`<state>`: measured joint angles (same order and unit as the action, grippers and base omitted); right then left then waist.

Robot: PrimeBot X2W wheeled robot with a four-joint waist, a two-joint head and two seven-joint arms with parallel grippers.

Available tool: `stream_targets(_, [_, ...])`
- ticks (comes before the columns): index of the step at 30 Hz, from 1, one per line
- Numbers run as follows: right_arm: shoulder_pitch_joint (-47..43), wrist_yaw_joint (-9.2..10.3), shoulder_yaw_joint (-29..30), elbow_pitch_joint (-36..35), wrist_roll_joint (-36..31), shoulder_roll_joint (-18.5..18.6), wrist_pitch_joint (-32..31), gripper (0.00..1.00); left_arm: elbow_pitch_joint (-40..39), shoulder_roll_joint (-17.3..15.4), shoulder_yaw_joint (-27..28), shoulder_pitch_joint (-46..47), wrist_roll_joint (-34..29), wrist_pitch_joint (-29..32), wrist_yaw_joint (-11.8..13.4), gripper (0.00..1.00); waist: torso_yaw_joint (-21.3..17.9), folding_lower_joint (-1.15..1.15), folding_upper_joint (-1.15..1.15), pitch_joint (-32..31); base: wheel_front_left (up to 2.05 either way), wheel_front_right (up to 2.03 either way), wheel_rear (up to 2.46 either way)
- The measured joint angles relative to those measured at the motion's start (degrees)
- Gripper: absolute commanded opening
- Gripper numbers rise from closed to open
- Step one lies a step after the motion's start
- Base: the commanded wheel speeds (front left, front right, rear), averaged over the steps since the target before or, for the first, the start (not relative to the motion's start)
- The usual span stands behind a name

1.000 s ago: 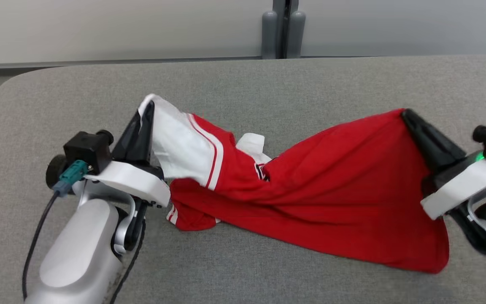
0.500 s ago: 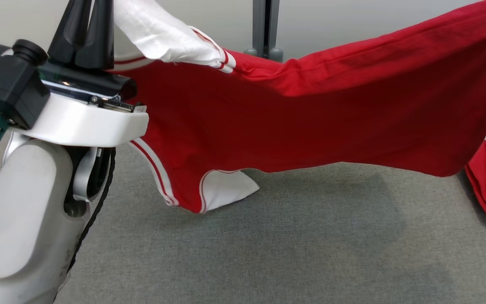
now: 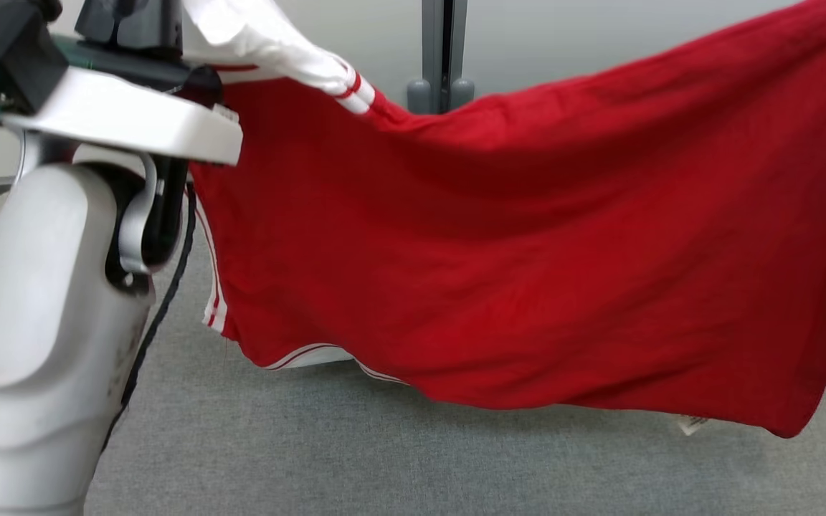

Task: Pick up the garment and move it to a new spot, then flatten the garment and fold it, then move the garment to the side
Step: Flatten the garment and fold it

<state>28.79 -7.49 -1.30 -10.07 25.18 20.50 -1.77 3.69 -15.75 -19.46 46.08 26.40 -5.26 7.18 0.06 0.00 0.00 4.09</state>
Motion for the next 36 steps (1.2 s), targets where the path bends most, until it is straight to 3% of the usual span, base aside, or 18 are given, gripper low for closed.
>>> stream_targets(8, [17.78,0.0,-5.79,17.71,3.3,-0.34,2.45,0.0,20.68,3.85,-0.77,14.51,-0.08,-5.59,-4.12,0.0,-0.31,0.0,0.0,3.63,0.0,0.0,0.0])
stream_targets(14, [33.71,-0.01,-10.76,35.76,5.44,-3.7,8.59,0.0,35.23,5.84,1.54,27.42,-0.25,-9.22,-5.2,0.0,-1.51,0.0,0.0,6.57,0.0,0.0,0.0])
stream_targets(17, [39.7,0.01,-12.43,43.59,5.48,-5.28,13.38,0.0,39.29,6.77,2.93,31.49,-1.24,-9.66,-5.68,0.0,-2.44,0.0,0.0,7.22,0.0,0.0,0.0])
stream_targets(20, [44.73,0.0,-13.84,49.47,5.36,-7.03,15.9,0.0,37.99,6.95,5.7,34.67,-3.54,-9.87,-5.6,0.0,-3.03,0.0,0.0,8.11,0.0,0.0,0.0])
stream_targets(25, [46.47,0.0,-18.93,59.59,6.17,-9.47,16.42,0.0,42.33,8.65,7.54,33.62,-5.59,-9.88,-6.73,0.0,-3.19,0.0,0.0,9.86,0.0,0.0,0.0])
stream_targets(30, [46.18,0.0,-23.76,67.87,8.73,-11.6,16.37,0.0,52.45,10.71,8.64,29.87,-4.7,-9.85,-7.95,0.0,-2.41,0.0,0.0,11.72,0.0,0.0,0.0])
stream_targets(36, [43.99,0.0,-28.22,73.48,11.17,-13.41,14.37,0.0,61.89,11.93,9.27,26.93,-2.79,-9.83,-8.2,0.0,-1.9,0.0,0.0,13.49,0.0,0.0,0.0])
